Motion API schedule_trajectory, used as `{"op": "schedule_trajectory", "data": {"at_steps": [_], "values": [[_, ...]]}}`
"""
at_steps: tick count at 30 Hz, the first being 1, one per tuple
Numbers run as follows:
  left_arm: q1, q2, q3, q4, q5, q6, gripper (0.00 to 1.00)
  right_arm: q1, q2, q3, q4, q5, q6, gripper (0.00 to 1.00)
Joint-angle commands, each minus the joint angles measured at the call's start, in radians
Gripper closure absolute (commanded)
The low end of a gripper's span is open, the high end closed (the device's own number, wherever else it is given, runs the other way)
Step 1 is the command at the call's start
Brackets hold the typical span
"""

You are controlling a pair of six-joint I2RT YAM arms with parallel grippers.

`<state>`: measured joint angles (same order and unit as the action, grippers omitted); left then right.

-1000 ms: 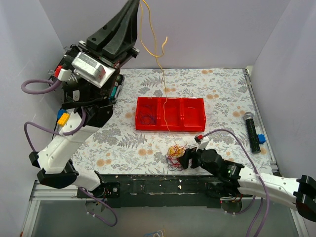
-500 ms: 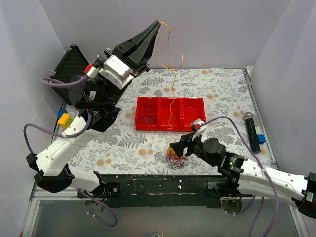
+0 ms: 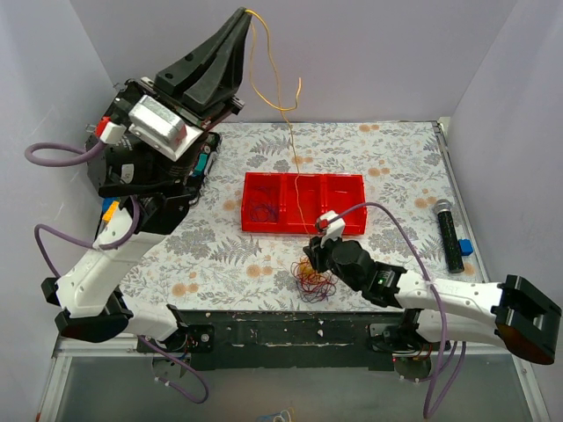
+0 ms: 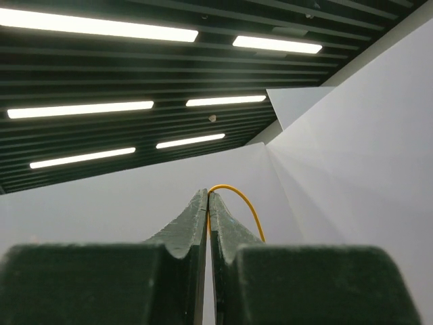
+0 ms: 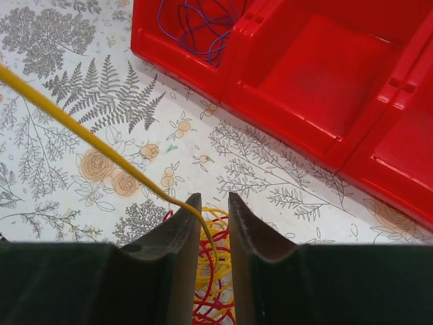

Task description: Untangle the cables

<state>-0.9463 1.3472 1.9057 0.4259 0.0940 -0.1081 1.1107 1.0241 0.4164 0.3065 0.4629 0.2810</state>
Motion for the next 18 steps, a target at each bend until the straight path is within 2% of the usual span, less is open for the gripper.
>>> {"op": "schedule_trajectory", "data": {"at_steps": [1,4,11,18], "values": [[-0.005,-0.011,0.067,0.013,0.007,0.053,1.00,0.003,0.071,-0.005,0.112,-0.030,0.056,0.76],[-0.005,-0.014,0.088,0.024,0.009,0.082,1.00,0.003,0.117,-0.027,0.114,-0.072,0.101,0.77],[-0.005,0.021,0.202,0.062,0.030,0.188,1.00,0.005,0.154,-0.134,0.163,-0.136,0.199,0.68],[-0.005,0.134,0.395,0.241,0.058,0.364,1.00,0.035,0.151,-0.217,0.158,-0.110,0.268,0.50]]}}
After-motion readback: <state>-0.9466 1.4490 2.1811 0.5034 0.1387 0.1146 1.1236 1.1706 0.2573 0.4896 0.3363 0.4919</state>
